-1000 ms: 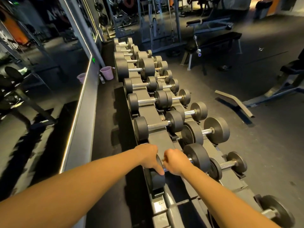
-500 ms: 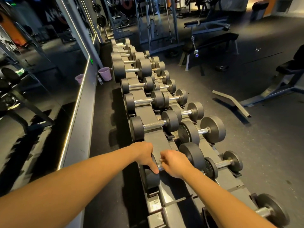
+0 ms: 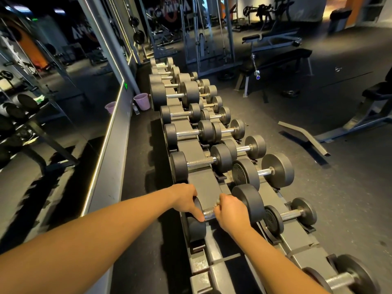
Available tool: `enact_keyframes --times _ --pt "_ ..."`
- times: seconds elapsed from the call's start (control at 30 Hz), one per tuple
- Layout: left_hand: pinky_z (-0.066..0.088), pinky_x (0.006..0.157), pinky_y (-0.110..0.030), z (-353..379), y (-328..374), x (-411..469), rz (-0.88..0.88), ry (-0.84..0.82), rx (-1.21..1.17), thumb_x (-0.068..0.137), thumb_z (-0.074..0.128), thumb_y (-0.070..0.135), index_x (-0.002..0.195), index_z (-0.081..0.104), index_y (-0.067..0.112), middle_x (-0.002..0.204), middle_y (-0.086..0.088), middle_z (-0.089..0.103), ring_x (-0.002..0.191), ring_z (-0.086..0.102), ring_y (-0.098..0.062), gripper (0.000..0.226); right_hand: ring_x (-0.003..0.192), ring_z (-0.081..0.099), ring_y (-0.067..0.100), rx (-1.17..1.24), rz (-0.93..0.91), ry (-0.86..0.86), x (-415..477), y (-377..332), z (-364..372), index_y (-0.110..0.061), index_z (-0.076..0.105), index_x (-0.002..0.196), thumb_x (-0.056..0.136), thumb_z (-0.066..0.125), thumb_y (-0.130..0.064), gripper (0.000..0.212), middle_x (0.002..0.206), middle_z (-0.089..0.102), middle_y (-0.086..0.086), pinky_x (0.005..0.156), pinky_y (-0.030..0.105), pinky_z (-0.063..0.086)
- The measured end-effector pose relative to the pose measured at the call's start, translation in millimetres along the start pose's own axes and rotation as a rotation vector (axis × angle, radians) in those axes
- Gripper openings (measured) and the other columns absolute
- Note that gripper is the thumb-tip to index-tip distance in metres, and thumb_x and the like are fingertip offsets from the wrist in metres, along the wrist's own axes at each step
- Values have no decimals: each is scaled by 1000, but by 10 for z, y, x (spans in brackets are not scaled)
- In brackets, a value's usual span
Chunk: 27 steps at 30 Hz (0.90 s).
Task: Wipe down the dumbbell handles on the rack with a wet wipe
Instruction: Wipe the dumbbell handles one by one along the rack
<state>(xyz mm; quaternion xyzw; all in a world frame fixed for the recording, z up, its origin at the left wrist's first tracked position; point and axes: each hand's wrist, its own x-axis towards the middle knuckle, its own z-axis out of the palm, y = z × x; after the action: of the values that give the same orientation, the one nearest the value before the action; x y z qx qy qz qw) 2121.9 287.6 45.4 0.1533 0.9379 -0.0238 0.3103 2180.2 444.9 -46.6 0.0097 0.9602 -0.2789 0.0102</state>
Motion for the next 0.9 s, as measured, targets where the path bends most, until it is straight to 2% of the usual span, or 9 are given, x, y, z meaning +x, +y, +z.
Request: enact_keyframes --times 0.07,0.13,0.2,0.27,0.33,0.5,0.63,0.73,0.9 --pt "51 105 -40 7 23 -28 5 14 -3 77 80 60 139 58 17 132 -2 65 118 61 -22 79 89 65 23 38 28 -41 -53 -80 59 -14 60 106 100 54 -23 12 96 66 5 78 34 52" --pt "51 104 -40 -5 36 -42 1 10 -4 76 81 60 138 59 15 130 -3 65 117 62 -22 79 84 65 16 174 -19 -117 -139 -171 98 -19 61 98 99 58 -21 3 90 66 0 75 29 54" --pt "53 102 -40 -16 43 -33 -7 -3 -1 75 81 61 133 62 15 125 -3 68 111 64 -21 76 77 64 10 314 -64 -136 -204 -166 105 -24 59 88 98 61 -19 11 82 64 -3 71 28 57" --pt "53 101 -40 -27 55 -34 -13 -6 9 75 81 61 132 62 14 122 -3 68 109 65 -21 77 77 63 9 298 -64 -143 -231 -88 105 -24 58 89 98 62 -22 10 83 64 -4 72 27 56" --pt "52 103 -39 -26 58 -41 -21 -2 -3 76 81 60 137 59 13 129 -5 65 115 63 -23 80 78 61 8 259 10 -82 -236 -16 121 -25 55 90 97 62 -25 10 84 63 -5 72 24 52" --pt "50 105 -36 -7 55 -66 -23 19 -16 79 80 58 143 54 14 137 -5 60 121 59 -23 82 74 62 4 579 419 194 -301 -70 163 -18 60 94 100 60 -24 8 82 63 -4 60 15 46" --pt "50 104 -36 -19 68 -60 -16 10 -8 77 80 59 140 56 14 134 -4 62 119 60 -22 81 75 62 3 687 311 39 -429 -273 339 -22 63 93 99 62 -24 7 83 64 -5 59 13 43" --pt "51 103 -37 -31 70 -53 -17 0 -12 77 80 59 140 57 14 131 -4 64 116 62 -22 81 74 64 4 610 261 -1 -389 -103 279 -25 64 90 98 64 -25 7 81 66 -5 58 14 43" --pt "50 106 -37 -26 62 -56 -11 9 -28 79 80 57 145 53 12 136 -5 62 121 61 -23 84 75 62 5 612 532 252 -384 -25 257 -20 63 89 100 58 -29 14 82 65 -4 59 17 40"
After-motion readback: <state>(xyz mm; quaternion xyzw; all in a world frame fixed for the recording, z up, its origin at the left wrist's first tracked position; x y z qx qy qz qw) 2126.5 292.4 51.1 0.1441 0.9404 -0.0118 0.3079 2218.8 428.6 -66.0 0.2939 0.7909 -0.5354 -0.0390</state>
